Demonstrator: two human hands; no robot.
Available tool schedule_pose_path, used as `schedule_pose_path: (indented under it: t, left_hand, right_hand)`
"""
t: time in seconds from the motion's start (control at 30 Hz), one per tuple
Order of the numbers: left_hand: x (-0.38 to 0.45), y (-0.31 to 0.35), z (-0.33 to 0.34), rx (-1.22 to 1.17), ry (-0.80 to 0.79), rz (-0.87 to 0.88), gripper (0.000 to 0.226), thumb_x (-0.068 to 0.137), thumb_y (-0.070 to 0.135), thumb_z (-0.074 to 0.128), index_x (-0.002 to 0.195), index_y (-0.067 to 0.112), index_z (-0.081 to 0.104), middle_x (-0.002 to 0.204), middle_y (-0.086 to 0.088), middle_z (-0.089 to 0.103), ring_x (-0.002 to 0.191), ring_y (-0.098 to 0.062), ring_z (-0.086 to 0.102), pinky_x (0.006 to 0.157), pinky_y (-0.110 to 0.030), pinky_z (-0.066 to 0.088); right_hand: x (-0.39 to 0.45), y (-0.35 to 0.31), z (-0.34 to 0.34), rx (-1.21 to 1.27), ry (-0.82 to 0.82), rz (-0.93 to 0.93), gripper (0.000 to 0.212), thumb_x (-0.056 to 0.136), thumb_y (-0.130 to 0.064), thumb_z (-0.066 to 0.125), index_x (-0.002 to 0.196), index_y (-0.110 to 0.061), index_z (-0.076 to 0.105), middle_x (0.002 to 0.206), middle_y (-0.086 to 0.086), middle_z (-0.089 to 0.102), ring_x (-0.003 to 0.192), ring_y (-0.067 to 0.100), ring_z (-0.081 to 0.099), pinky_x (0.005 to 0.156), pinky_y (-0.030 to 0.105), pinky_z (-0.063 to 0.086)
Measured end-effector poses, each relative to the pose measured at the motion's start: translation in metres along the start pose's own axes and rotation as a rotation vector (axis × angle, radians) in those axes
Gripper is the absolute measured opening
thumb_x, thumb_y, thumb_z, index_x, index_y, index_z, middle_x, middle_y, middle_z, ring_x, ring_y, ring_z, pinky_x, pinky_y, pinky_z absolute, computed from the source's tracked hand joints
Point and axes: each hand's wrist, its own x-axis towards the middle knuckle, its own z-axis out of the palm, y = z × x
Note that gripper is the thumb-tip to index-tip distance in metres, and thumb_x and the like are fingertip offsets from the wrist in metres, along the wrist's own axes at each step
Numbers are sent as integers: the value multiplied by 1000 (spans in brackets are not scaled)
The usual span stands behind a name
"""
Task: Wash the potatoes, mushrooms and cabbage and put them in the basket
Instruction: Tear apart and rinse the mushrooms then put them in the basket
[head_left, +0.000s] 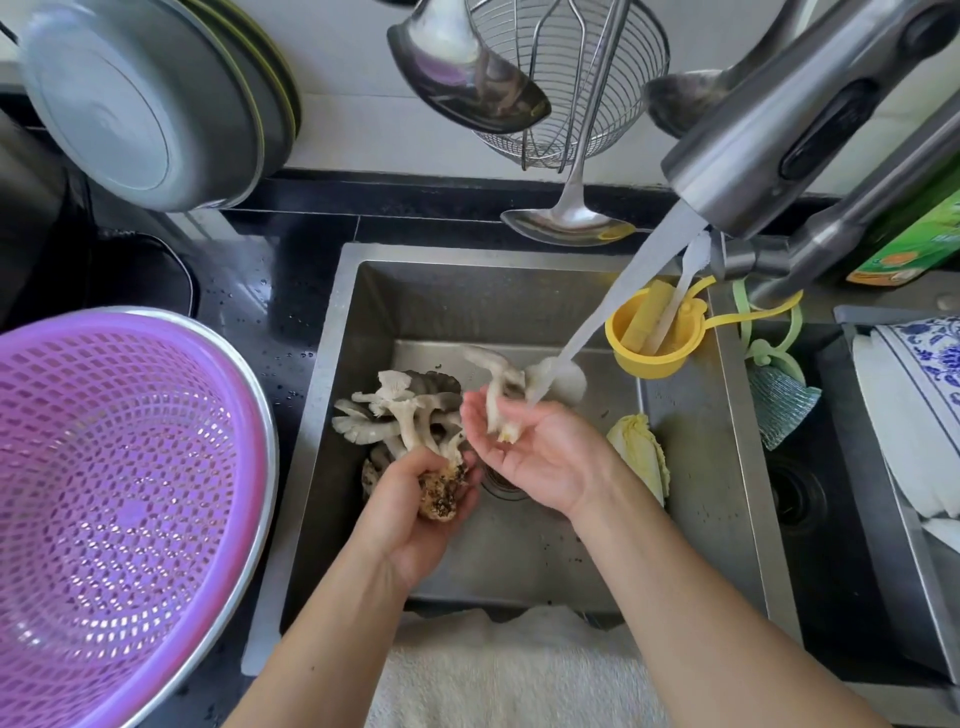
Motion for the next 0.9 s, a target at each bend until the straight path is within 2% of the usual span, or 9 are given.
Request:
schedule_pose_path:
  t: [0.1, 0.2, 0.27, 0.43, 0.53, 0.63, 0.7, 0.8, 0.9]
  left_hand:
    - [-3, 1, -1, 24, 2, -9, 25, 94, 3, 48, 106, 0, 70, 98, -17, 73, 88, -26, 69, 98, -40, 51]
    - [-2, 1, -1, 19, 12, -9, 25, 94, 3, 50, 108, 2, 71, 96, -15, 74, 85, -24, 69, 97, -41, 52]
    - [-1, 1, 0, 8, 16, -12, 25, 94, 4, 51, 110, 2, 70, 97, -15, 73, 85, -24, 68, 98, -41, 52]
    - [1, 2, 2, -3, 3, -18, 30, 93, 3, 49, 116, -2, 67, 101, -18, 72, 87, -26, 70, 97, -41, 52]
    - [2, 3, 1, 3, -8, -17, 35, 93, 3, 48, 124, -3, 64, 105, -17, 71, 91, -26, 69, 94, -38, 53]
    - [4, 3, -2, -3, 3, -13, 30, 94, 2, 48, 120, -2, 63, 104, -16, 71, 95, -27, 67, 92, -37, 53]
    - [4, 3, -2, -18, 5, -10, 31, 95, 2, 48, 122, -3, 63, 105, -16, 70, 95, -27, 67, 93, -37, 52]
    - [6, 2, 2, -48, -15, -27, 29, 94, 2, 46, 118, -4, 62, 102, -17, 69, 88, -27, 67, 90, -36, 52]
    - [6, 0, 7, -58, -32, -61, 27, 93, 3, 45, 110, -6, 63, 99, -18, 69, 84, -27, 66, 88, -36, 52]
  right_hand:
    - [-7, -1, -7, -120, 28, 25, 23, 99, 1, 57, 121, 6, 59, 123, 24, 71, 109, 38, 73, 92, 50, 60]
    - [-12, 0, -13, -191, 86, 38, 20, 100, -3, 59, 119, 2, 62, 121, 21, 73, 110, 37, 72, 89, 52, 60]
    - [-11, 1, -15, -198, 95, 42, 26, 99, -6, 62, 124, 3, 63, 122, 19, 73, 110, 37, 72, 89, 52, 61]
    - [-7, -2, -13, -12, 64, 65, 34, 100, -1, 58, 132, 10, 59, 126, 26, 68, 104, 31, 73, 76, 41, 66]
    - [-2, -5, -17, -1, 77, 50, 30, 99, 9, 53, 129, 11, 57, 114, 30, 71, 91, 29, 75, 73, 35, 64]
    - [11, -10, -28, -139, 153, 5, 23, 97, 11, 54, 118, 8, 60, 114, 27, 70, 78, 22, 69, 73, 28, 57]
    - [27, -17, -38, -333, 257, -58, 17, 97, 11, 54, 111, 5, 62, 110, 22, 69, 75, 18, 62, 68, 26, 54]
    - [56, -33, -54, -743, 419, -153, 17, 99, 8, 54, 113, -1, 60, 92, 12, 65, 71, 16, 60, 57, 23, 53]
    - [78, -52, -62, -899, 491, -199, 17, 100, 6, 53, 110, -6, 60, 89, 11, 63, 69, 16, 59, 57, 23, 52]
